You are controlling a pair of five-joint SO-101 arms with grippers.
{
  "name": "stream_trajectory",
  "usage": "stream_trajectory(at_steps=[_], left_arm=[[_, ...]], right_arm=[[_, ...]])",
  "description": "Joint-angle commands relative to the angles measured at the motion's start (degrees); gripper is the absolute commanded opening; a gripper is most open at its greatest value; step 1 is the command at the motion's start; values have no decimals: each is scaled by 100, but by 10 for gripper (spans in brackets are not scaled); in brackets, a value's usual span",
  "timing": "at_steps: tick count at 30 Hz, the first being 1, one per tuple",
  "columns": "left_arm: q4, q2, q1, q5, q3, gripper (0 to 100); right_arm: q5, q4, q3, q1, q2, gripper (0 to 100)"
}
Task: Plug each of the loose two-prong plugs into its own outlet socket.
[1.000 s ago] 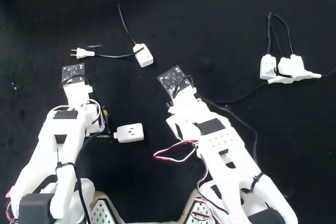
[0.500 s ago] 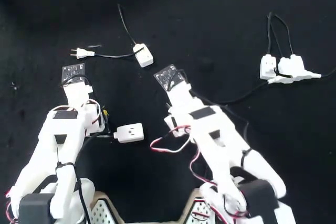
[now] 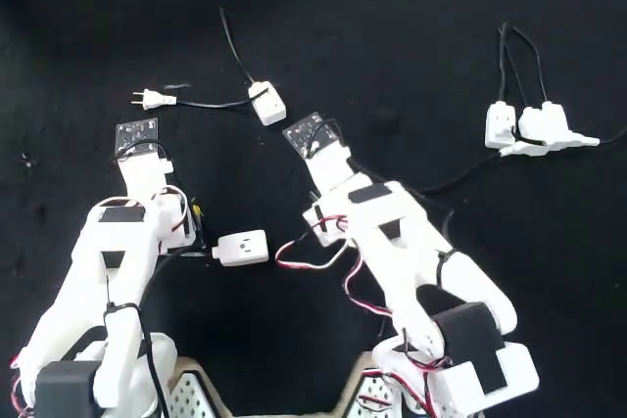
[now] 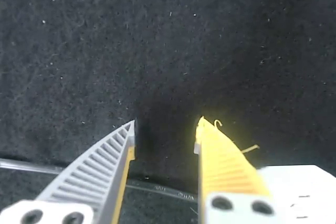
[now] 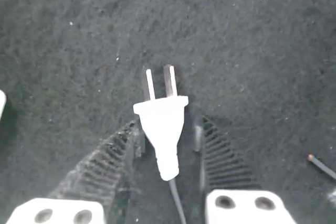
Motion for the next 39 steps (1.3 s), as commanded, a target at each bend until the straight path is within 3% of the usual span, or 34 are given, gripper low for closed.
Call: stream_trajectory(at_steps=[1,8,13,18,24,31,39], left_arm=[[-44,-35,31,18,-31,191],[-44,-53,31,18,-31,191],[-44,-70,31,18,-31,191],[-53,-70,66,18,-31,191],[-53,-70,66,18,-31,191],[-44,-70,31,18,-31,191],[-44,-70,40,18,-31,191]], right_arm=[[62,-79,-295,-9,13,9],[35,-35,-215,35,-233,10],[-79,-308,462,413,-1349,10],[-158,-325,1042,211,-2149,10],[-123,413,655,-220,-1631,11],[-114,563,-40,-193,-620,14],[-88,527,-40,519,-936,194]])
